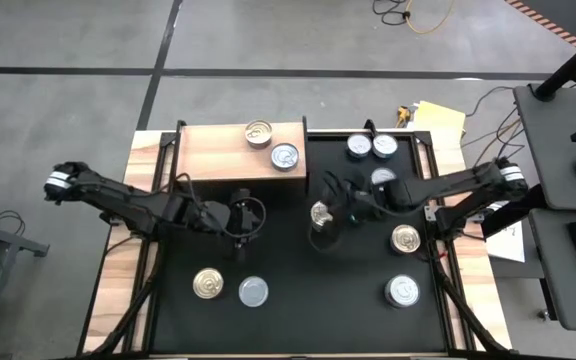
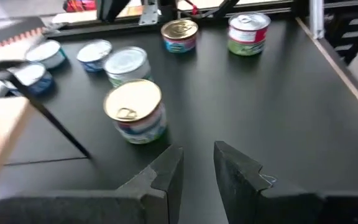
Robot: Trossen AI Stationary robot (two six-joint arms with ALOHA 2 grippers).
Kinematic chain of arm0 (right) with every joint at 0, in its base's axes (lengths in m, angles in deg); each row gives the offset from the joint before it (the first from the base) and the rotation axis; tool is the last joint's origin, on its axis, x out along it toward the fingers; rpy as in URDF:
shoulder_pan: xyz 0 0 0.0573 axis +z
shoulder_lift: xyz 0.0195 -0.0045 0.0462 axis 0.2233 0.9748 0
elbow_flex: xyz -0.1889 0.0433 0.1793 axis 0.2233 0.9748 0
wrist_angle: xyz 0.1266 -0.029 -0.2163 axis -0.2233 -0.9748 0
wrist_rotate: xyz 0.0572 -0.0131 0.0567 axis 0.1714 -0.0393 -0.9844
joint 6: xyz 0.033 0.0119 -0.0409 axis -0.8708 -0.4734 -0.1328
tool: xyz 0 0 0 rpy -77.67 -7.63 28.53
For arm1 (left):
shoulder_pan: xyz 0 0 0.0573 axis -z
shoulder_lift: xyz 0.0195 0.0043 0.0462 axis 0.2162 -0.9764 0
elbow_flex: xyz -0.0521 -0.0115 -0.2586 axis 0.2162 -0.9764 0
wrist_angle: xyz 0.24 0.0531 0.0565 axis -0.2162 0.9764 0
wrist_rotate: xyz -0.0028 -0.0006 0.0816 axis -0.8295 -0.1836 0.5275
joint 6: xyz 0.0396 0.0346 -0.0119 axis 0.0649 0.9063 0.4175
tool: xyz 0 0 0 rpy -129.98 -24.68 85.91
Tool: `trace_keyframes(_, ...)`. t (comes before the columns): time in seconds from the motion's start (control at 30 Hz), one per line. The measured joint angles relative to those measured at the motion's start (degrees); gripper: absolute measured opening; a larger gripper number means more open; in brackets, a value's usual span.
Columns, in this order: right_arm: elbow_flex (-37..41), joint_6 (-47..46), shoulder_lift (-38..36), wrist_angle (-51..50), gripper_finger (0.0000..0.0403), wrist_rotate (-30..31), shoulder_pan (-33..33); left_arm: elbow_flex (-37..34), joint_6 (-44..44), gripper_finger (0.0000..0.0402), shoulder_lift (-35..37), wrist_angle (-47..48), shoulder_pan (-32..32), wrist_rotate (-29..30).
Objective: Stack canned seafood by type on shelf
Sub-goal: Put the green/white tuna can on the shelf
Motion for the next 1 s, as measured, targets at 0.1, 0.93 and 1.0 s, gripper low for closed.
trace_keyframes(0.1,3.79,-1.78,-0.99,0.47,0.0013,0.04,3.10,0.00,-3.45,0.0075,-1.07,-0.26,2.14,-0.02)
trace_keyframes(0.93,19.90,-4.79,2.93,27.05,0.0013,-0.23,17.58,0.00,-37.19,0.0075,-5.84,7.20,16.35,-8.59)
trace_keyframes(1.0,19.90,-4.82,4.46,27.27,0.0013,-0.57,17.58,0.00,-37.49,0.0075,-6.53,7.30,17.15,-8.59)
